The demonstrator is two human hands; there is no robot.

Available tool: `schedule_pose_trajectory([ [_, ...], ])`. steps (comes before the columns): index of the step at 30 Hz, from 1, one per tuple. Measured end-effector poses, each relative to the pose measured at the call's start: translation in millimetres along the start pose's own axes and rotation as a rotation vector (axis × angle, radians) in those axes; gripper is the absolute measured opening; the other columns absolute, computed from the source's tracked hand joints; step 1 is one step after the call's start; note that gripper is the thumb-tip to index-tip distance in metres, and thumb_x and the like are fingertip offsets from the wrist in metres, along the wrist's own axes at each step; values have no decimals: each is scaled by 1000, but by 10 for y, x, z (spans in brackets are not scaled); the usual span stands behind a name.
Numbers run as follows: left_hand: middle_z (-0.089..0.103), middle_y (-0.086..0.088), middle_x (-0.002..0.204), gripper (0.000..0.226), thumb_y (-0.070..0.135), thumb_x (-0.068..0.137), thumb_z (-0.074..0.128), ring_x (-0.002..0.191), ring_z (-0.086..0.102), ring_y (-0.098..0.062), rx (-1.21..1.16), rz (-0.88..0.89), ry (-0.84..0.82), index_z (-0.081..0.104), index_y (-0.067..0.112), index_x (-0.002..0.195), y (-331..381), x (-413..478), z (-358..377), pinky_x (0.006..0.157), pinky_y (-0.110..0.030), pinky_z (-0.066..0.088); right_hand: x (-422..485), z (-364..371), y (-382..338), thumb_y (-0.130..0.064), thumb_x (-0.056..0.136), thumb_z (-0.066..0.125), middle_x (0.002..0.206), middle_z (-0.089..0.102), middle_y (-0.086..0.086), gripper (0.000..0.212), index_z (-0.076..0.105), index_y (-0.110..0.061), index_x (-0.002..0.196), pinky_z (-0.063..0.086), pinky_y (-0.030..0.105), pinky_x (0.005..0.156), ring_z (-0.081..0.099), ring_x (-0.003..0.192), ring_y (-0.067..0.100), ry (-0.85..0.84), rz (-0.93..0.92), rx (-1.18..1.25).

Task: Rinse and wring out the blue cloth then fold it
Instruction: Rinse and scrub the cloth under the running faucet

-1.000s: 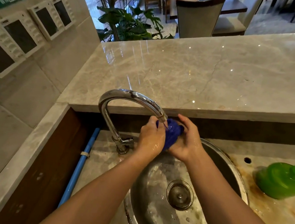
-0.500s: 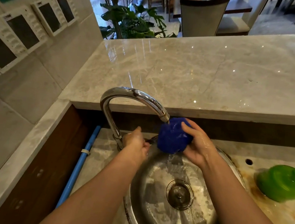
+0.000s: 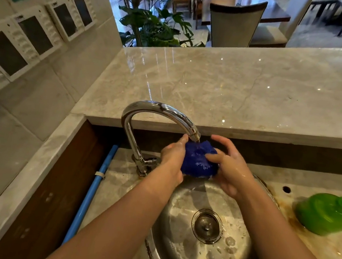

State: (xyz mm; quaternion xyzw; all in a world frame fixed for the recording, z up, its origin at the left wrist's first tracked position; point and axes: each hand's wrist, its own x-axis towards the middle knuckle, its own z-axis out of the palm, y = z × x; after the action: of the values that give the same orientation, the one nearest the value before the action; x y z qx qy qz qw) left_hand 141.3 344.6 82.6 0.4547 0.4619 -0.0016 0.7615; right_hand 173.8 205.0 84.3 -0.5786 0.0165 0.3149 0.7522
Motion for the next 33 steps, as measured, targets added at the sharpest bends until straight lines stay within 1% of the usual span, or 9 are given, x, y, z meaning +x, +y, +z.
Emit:
schedule_pose_trajectory([
  [4, 70, -16, 107, 35, 42, 91, 60, 95, 67, -35, -203, -70, -15, 61, 18, 117, -44, -131, 91, 76, -51, 56, -99, 315, 116, -18, 93, 55, 102, 69, 10, 13, 67, -20, 97, 59, 39, 71, 69, 92, 27, 15, -73, -176],
  [7, 76, -11, 81, 38, 51, 95, 50, 74, 71, -26, -57, -103, -109, 65, 18, 107, -102, -244, 132, 54, -33, 54, -7, 428, 210, -30, 93, 59, 67, 66, 9, 29, 64, -12, 71, 52, 36, 63, 64, 62, 22, 275, -325, -413],
  [10, 69, -12, 108, 41, 50, 97, 49, 95, 67, -27, 182, -3, -125, 57, 20, 122, -147, -231, 113, 75, -42, 58, 192, 333, 180, -24, 93, 58, 68, 66, 7, 26, 66, -9, 73, 55, 44, 73, 64, 67, 20, 319, -180, -404],
  [14, 69, -10, 108, 30, 45, 92, 61, 98, 67, -27, 285, 211, -150, 63, 18, 105, -198, -161, 63, 88, -48, 57, 251, 257, 167, -34, 93, 61, 97, 72, 10, 16, 67, -19, 94, 56, 44, 84, 68, 92, 26, 263, 111, -116],
  [20, 68, -9, 72, 41, 44, 93, 54, 63, 70, -22, -186, -66, -83, 72, 12, 75, -73, -58, 80, 67, -35, 54, -89, 560, 327, -50, 84, 53, 62, 67, 4, 38, 69, -19, 69, 50, 33, 58, 62, 59, 16, 208, -322, -291],
  [22, 70, -10, 71, 37, 45, 90, 56, 62, 70, -23, -124, -79, -108, 71, 11, 89, -149, -51, 105, 54, -30, 52, 53, 530, 302, -36, 93, 50, 54, 60, 4, 42, 63, -13, 60, 46, 32, 55, 57, 52, 15, 305, -413, -426],
  [26, 72, -8, 88, 25, 39, 96, 51, 83, 69, -23, 146, 60, -32, 64, 19, 102, -186, 13, 156, 71, -40, 57, 352, 343, 195, -25, 98, 49, 60, 60, 4, 38, 59, -13, 62, 41, 31, 63, 58, 58, 16, 420, -151, -415],
  [30, 62, -8, 70, 26, 33, 96, 50, 71, 61, -24, 16, 12, 30, 63, 10, 93, -74, 21, 75, 67, -37, 52, 119, 537, 436, -44, 89, 51, 49, 61, 3, 46, 63, -13, 58, 45, 30, 48, 59, 46, 9, 320, -332, -494],
  [33, 69, -10, 84, 22, 32, 96, 49, 83, 66, -25, 123, -6, -54, 61, 14, 92, -215, -33, 154, 77, -41, 56, 279, 402, 231, -37, 92, 54, 52, 60, 3, 45, 59, -14, 54, 46, 34, 58, 57, 51, 18, 366, -251, -490],
])
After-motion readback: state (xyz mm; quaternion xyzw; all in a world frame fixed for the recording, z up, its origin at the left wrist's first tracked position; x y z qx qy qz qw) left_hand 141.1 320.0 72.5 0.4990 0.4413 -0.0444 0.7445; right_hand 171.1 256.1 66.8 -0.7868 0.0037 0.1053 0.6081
